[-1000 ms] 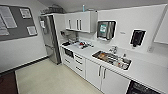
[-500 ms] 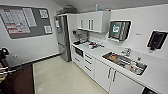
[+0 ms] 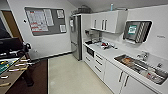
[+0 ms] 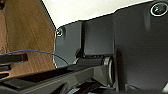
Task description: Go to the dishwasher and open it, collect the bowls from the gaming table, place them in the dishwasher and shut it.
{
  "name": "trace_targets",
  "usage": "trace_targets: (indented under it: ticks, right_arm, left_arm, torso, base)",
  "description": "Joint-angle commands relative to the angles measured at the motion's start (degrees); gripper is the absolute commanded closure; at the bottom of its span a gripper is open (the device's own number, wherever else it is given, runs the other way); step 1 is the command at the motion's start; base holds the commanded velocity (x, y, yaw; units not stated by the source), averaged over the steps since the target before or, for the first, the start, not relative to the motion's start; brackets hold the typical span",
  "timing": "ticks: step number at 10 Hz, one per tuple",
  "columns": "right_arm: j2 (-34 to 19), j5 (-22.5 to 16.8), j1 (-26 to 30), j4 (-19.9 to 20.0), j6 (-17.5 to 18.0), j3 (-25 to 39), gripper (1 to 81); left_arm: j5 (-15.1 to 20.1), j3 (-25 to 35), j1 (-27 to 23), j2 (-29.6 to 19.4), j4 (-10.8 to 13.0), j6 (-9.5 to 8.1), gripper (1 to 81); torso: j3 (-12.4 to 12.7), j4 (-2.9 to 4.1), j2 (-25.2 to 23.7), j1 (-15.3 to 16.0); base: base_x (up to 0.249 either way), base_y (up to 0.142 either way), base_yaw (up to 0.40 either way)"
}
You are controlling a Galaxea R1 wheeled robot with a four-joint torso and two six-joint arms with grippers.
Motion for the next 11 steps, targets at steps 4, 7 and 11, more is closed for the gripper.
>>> trace_targets:
  ticks: [4,7,11]
  right_arm:
    - [-1.21,-2.74,2.37,-2.40,-0.17,1.32,1.0]
    - [-1.21,-2.74,2.37,-2.48,-0.17,1.41,1.0]
    - [-1.21,-2.83,2.46,-2.57,-0.17,1.50,1.0]
  left_arm:
    - [3.07,0.43,-2.31,-0.58,-0.58,0.05,1.0]
    - [3.07,0.61,-2.22,-0.76,-0.49,0.05,1.0]
    - [3.07,1.31,-2.22,-1.02,-0.40,0.05,1.0]
  torso:
    - [0.00,0.00,0.00,0.00]
    - [0.00,0.00,0.00,0.00]
    - [0.00,0.00,0.00,0.00]
  base:
    - [0.000,0.000,0.335]
    - [0.000,0.000,0.335]
    - [0.000,0.000,0.335]
